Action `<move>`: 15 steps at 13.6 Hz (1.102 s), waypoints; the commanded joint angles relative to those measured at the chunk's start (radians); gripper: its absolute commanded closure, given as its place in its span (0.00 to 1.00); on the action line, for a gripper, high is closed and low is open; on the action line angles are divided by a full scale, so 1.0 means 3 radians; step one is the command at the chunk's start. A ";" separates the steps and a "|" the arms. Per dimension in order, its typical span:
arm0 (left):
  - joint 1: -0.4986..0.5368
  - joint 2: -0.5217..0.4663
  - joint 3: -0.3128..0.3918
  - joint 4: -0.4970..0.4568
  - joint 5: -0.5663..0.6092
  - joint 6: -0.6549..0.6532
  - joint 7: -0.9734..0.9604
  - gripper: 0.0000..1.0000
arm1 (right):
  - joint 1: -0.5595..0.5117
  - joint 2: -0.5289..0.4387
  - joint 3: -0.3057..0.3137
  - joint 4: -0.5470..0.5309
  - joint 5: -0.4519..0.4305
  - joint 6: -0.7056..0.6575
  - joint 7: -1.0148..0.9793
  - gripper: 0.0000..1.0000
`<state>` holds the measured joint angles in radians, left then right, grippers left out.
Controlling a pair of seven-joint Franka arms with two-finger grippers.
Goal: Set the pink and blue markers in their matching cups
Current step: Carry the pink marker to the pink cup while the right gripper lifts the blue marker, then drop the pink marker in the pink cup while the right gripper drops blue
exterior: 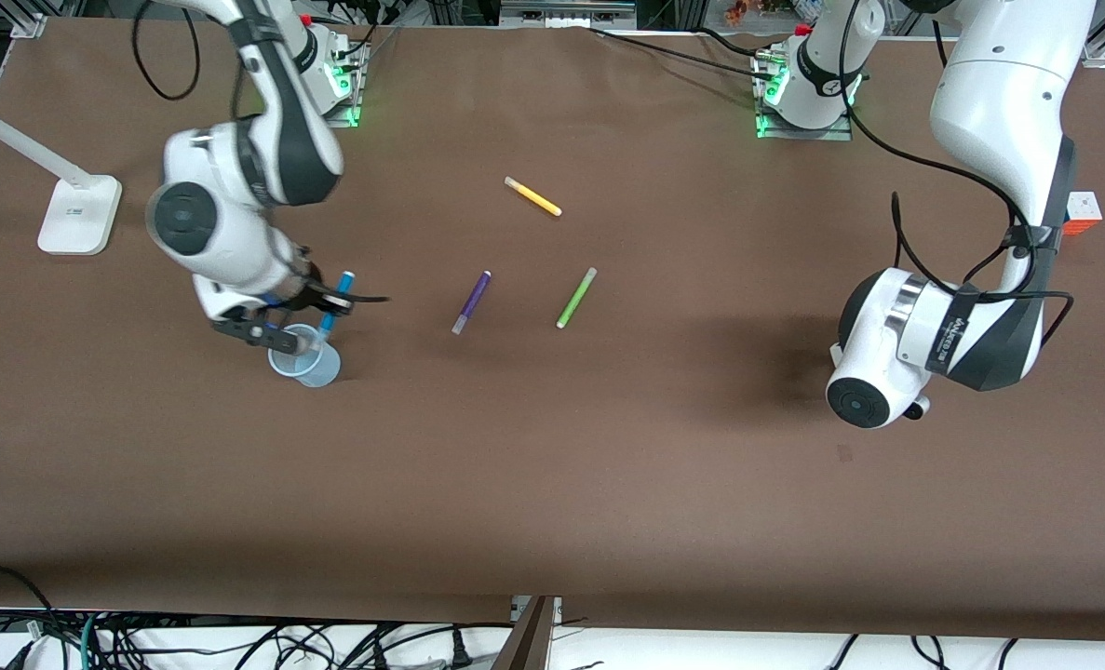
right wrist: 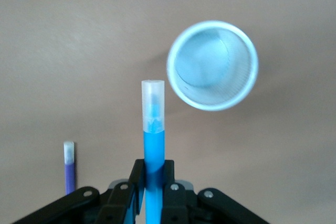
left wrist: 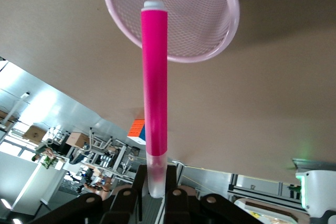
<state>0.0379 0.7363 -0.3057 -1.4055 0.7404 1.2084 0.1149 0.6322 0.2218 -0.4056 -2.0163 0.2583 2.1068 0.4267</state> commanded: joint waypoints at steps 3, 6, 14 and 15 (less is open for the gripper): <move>0.0007 0.0082 -0.0009 0.0073 -0.0070 0.0001 -0.0127 0.90 | -0.0127 -0.0009 -0.0264 -0.0223 0.0978 -0.0109 -0.0679 1.00; 0.0007 0.0087 -0.0009 0.0073 -0.0039 0.0001 -0.0127 0.61 | -0.0562 0.0185 -0.0264 -0.0197 0.1616 -0.0339 -0.1338 1.00; -0.0054 -0.0005 -0.0050 0.0266 -0.0075 -0.0050 -0.0107 0.00 | -0.0859 0.0498 -0.0264 -0.0085 0.2712 -0.0662 -0.1693 1.00; -0.0105 -0.0025 -0.0055 0.0353 -0.0090 -0.0055 -0.0107 0.00 | -0.0926 0.0549 -0.0259 -0.0034 0.2764 -0.0738 -0.1703 1.00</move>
<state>0.0312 0.7505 -0.3202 -1.3520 0.7334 1.2130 0.0841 0.3937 0.3608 -0.4832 -2.0519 1.0218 1.9335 -0.0697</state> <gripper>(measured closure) 0.009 0.828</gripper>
